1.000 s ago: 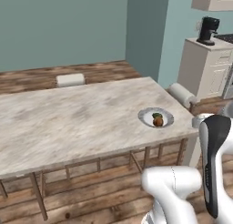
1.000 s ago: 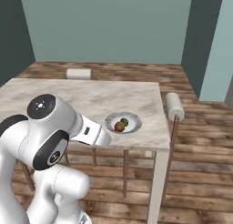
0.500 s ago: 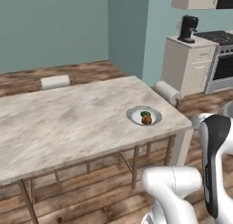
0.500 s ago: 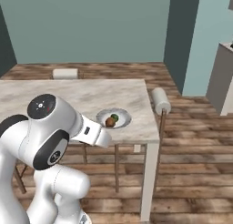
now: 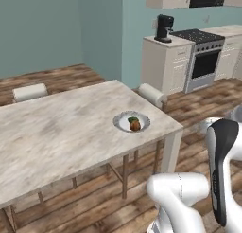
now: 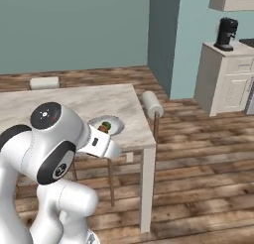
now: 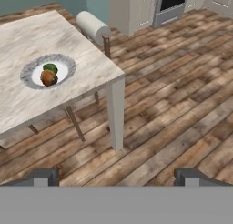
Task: Pick the avocado and bread from the counter and place them on the plate. Then pick the jam from the cabinet and place it next to the plate. Lastly close the cabinet door.
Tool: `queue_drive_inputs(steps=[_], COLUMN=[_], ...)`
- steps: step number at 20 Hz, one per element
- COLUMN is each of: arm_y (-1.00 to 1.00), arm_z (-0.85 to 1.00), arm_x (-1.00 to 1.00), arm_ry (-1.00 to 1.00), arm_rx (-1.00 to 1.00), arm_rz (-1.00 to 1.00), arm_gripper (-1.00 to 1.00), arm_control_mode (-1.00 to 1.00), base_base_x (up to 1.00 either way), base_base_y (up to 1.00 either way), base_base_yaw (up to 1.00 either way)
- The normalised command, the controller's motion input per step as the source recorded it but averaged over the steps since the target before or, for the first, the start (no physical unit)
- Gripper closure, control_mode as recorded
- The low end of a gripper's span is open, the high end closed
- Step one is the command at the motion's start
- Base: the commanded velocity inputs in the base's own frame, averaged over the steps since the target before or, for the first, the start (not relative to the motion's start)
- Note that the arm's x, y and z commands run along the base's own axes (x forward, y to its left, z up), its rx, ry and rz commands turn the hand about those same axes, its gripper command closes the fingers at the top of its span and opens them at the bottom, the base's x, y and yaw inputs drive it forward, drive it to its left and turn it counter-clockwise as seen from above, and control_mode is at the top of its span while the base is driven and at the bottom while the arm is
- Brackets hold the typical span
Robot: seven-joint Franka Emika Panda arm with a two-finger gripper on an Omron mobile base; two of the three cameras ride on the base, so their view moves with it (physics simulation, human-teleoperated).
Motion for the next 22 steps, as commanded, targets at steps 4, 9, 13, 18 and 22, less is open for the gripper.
queue_drive_inputs(steps=[4,9,13,18,22], arm_y=[0.00,0.00,0.00,0.00,0.00], arm_z=[0.00,0.00,0.00,0.00,0.00], arm_x=[0.00,0.00,0.00,0.00,0.00], arm_ry=[0.00,0.00,0.00,0.00,0.00], arm_rx=[0.00,0.00,0.00,0.00,0.00], arm_rz=[0.00,0.00,0.00,0.00,0.00], arm_gripper=[-1.00,-1.00,-1.00,-1.00,-1.00], arm_control_mode=[1.00,1.00,1.00,1.00,1.00], base_base_x=[-0.12,-0.12,-0.14,-0.10,-0.08], base_base_y=[0.02,0.00,0.00,0.01,0.01], base_base_yaw=[-0.33,-0.32,-0.31,-0.30,-0.29])
